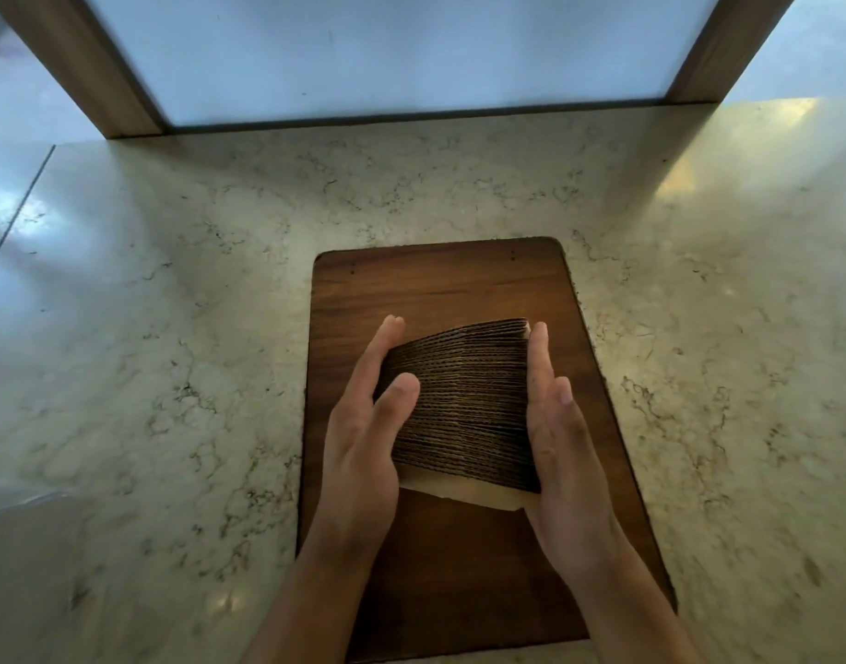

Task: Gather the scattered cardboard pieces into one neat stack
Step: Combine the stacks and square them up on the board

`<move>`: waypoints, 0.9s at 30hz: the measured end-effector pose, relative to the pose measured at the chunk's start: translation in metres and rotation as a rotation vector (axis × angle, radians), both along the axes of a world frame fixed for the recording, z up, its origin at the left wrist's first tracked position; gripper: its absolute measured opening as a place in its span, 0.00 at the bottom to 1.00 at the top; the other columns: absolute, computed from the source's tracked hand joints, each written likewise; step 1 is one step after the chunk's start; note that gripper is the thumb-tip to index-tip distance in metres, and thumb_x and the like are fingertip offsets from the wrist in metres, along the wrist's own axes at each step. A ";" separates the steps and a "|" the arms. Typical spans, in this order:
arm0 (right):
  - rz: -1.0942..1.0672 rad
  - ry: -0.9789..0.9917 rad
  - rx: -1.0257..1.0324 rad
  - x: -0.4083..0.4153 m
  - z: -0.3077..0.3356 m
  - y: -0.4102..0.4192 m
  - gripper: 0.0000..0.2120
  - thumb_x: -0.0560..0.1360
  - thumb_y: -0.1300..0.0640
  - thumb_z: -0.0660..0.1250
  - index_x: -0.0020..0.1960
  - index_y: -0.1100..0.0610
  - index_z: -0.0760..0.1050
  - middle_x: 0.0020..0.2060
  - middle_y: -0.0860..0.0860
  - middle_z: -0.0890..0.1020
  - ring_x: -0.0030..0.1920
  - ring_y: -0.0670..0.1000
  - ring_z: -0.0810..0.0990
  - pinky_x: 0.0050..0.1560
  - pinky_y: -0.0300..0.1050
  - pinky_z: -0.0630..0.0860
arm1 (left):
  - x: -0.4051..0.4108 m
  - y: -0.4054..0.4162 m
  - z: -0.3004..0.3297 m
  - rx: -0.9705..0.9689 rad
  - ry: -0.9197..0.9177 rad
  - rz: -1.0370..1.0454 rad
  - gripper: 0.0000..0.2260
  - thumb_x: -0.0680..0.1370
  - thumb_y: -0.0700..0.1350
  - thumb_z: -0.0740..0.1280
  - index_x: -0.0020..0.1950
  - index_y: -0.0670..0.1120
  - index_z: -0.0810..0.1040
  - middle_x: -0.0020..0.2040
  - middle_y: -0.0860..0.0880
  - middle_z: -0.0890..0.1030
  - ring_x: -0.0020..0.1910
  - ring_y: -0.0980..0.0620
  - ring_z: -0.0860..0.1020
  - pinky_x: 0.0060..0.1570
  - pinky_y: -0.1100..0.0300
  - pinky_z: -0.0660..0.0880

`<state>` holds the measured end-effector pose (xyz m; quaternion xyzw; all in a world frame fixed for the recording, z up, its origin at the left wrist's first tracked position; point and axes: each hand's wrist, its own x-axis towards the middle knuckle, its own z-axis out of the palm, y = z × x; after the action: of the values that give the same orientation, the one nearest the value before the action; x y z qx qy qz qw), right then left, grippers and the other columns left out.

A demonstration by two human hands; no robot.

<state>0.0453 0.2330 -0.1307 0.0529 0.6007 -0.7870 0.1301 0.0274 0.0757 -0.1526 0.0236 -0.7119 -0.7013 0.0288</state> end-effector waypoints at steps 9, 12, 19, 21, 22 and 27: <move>0.057 0.006 0.038 0.002 -0.003 0.004 0.50 0.63 0.18 0.64 0.79 0.29 0.49 0.65 0.20 0.71 0.69 0.31 0.71 0.64 0.38 0.76 | -0.004 0.017 0.001 -0.025 -0.009 0.190 0.12 0.80 0.51 0.70 0.63 0.57 0.80 0.56 0.66 0.84 0.56 0.63 0.82 0.48 0.71 0.79; 0.097 0.063 0.108 0.002 0.001 0.010 0.47 0.64 0.19 0.64 0.76 0.27 0.47 0.65 0.19 0.70 0.68 0.30 0.71 0.60 0.32 0.76 | -0.004 0.022 -0.001 -0.077 0.026 0.265 0.12 0.81 0.40 0.71 0.58 0.56 0.81 0.50 0.68 0.84 0.50 0.66 0.83 0.42 0.75 0.77; 0.475 0.695 1.290 -0.033 0.033 0.029 0.67 0.60 0.17 0.64 0.84 0.49 0.36 0.84 0.52 0.39 0.82 0.53 0.32 0.77 0.56 0.39 | -0.006 0.020 0.002 -0.079 0.033 0.262 0.09 0.78 0.47 0.70 0.55 0.60 0.80 0.49 0.67 0.83 0.48 0.63 0.83 0.38 0.72 0.78; 0.678 0.752 1.505 -0.045 0.041 0.016 0.69 0.60 0.20 0.65 0.83 0.54 0.34 0.83 0.60 0.44 0.82 0.58 0.34 0.79 0.58 0.36 | -0.005 0.020 0.001 -0.056 0.013 0.259 0.09 0.78 0.45 0.70 0.56 0.58 0.81 0.49 0.64 0.84 0.48 0.62 0.83 0.39 0.71 0.79; 0.761 0.759 1.578 -0.050 0.044 0.009 0.69 0.60 0.22 0.67 0.82 0.56 0.33 0.82 0.62 0.48 0.82 0.61 0.38 0.81 0.60 0.37 | -0.005 0.020 0.000 -0.043 0.006 0.263 0.10 0.78 0.43 0.70 0.57 0.56 0.82 0.49 0.63 0.85 0.48 0.61 0.84 0.40 0.71 0.79; 0.799 0.682 1.667 -0.054 0.048 -0.014 0.67 0.63 0.31 0.75 0.82 0.60 0.40 0.72 0.59 0.64 0.73 0.60 0.64 0.78 0.57 0.59 | -0.003 0.019 -0.004 -0.026 -0.009 0.257 0.10 0.81 0.39 0.69 0.60 0.49 0.83 0.51 0.56 0.86 0.51 0.57 0.84 0.45 0.66 0.81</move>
<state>-0.0088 0.2192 -0.0830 -0.3089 0.9424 0.0171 0.1274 0.0244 0.0950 -0.1566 0.1174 -0.7121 -0.6825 0.1154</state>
